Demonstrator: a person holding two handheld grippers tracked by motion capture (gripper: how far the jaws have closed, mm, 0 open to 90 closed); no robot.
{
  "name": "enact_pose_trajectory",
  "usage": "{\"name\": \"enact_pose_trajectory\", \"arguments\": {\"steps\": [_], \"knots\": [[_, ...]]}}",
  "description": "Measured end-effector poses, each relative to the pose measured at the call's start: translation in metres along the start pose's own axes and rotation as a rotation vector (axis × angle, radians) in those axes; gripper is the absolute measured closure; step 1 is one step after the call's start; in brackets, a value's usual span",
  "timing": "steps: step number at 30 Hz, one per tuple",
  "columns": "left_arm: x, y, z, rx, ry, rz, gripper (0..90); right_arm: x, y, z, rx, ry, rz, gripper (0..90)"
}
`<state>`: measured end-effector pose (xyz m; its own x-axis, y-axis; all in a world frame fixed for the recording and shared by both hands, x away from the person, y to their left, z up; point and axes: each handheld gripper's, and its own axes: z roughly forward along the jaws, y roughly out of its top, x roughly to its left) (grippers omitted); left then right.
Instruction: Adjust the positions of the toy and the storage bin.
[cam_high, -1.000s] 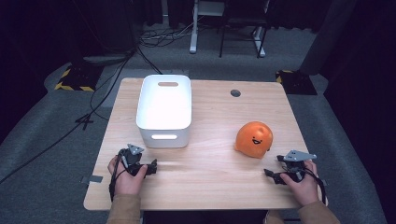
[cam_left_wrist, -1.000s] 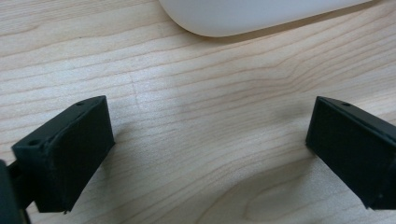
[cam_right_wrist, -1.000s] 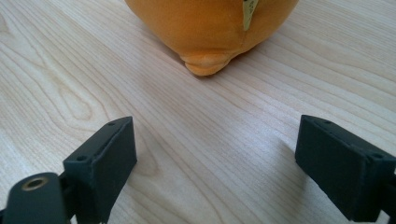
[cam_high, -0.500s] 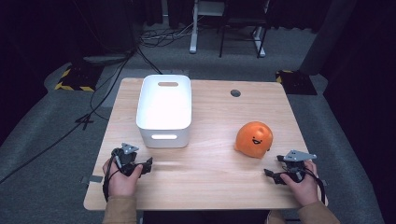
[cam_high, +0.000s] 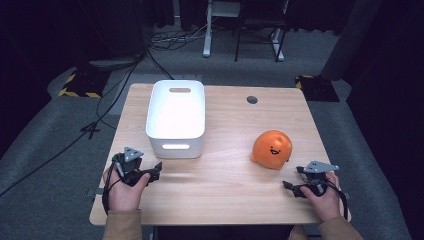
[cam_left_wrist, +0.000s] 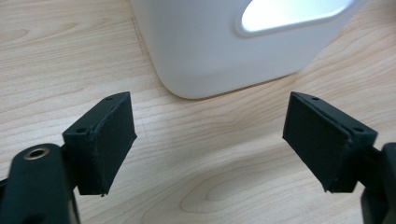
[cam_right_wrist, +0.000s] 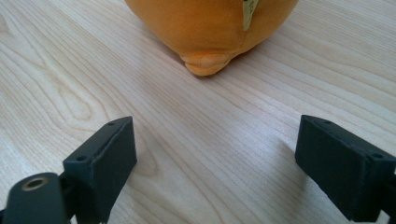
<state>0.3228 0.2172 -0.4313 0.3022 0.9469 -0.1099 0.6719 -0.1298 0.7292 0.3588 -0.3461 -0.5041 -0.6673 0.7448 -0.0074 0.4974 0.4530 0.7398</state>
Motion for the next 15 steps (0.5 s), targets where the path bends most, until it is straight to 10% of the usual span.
{"name": "enact_pose_trajectory", "arguments": {"steps": [15], "knots": [[-0.002, 0.021, -0.016, -0.108, 0.0, 0.008, 21.6, 0.0, 0.0, 0.0, 0.003, 0.002, -0.003, 12.7]]}}
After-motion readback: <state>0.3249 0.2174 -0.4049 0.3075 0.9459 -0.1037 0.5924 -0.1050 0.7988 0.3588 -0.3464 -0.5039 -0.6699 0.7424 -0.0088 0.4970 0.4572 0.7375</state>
